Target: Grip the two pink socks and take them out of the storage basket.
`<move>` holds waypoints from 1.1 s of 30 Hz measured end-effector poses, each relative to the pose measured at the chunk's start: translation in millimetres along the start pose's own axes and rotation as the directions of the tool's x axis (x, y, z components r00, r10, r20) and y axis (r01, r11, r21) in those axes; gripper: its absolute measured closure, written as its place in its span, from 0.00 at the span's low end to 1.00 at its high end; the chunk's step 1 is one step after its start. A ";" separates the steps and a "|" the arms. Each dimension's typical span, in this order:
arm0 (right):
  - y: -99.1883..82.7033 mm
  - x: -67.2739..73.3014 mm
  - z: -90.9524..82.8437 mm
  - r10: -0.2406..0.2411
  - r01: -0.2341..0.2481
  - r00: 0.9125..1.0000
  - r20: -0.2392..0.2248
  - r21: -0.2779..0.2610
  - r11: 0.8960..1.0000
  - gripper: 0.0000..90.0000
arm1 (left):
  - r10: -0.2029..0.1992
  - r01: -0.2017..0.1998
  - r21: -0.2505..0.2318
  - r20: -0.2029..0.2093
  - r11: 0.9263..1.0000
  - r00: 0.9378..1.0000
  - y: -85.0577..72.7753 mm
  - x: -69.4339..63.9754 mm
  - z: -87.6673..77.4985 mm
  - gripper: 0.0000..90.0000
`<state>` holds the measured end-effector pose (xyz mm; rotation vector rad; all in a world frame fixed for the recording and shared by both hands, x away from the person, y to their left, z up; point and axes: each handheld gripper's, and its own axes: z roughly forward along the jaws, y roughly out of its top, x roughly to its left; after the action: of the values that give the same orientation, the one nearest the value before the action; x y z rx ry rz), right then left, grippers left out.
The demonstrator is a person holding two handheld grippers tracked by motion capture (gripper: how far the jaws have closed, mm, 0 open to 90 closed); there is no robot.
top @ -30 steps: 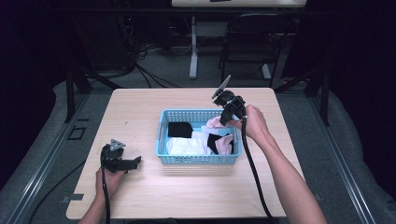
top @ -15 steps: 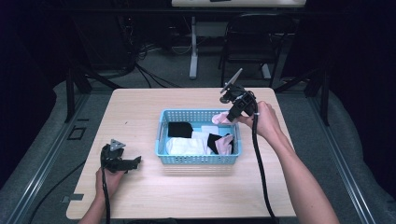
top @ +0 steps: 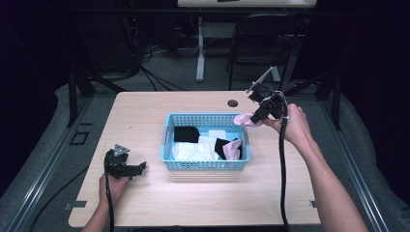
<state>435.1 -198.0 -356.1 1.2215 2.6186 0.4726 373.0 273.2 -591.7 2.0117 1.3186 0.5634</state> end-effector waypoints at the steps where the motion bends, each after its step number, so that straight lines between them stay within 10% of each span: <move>1: -1.9 -2.6 -2.3 -0.008 0.007 1.000 0.006 0.015 1.000 0.91 | 0.000 0.000 0.001 0.000 1.000 1.000 0.0 0.0 0.0 0.06; 20: -52.7 -38.7 -11.6 0.093 -0.093 0.995 0.039 0.000 0.996 0.91 | 0.000 0.000 0.000 0.000 1.000 1.000 0.0 0.0 0.0 0.06; 33: -94.5 -66.3 16.6 0.202 -0.203 0.979 0.041 0.030 0.979 0.91 | 0.001 -0.001 0.000 0.000 1.000 1.000 0.0 0.0 -0.1 0.06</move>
<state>416.0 -303.0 -403.1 1.5017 2.4919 0.4366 372.9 273.2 -591.6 2.0127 1.3183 0.5639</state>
